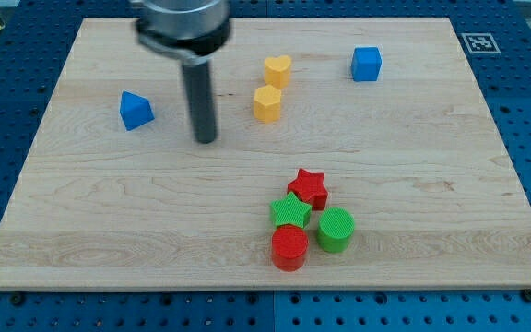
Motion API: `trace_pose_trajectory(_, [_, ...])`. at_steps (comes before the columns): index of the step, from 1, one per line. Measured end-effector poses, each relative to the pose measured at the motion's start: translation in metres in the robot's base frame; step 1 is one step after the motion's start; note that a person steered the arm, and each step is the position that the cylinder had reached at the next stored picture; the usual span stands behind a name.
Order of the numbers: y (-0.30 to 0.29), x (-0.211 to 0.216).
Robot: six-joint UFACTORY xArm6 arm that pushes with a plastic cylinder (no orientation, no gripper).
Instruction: Move the blue triangle left to the yellow hexagon
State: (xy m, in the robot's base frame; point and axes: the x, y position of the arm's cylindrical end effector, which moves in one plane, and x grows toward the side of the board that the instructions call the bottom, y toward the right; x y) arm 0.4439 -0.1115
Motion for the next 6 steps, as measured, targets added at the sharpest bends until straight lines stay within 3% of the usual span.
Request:
trace_pose_trajectory(1, [-0.074,0.022])
trace_pose_trajectory(2, [-0.138,0.003])
trace_pose_trajectory(4, [-0.161,-0.047])
trace_pose_trajectory(6, [-0.146,-0.042])
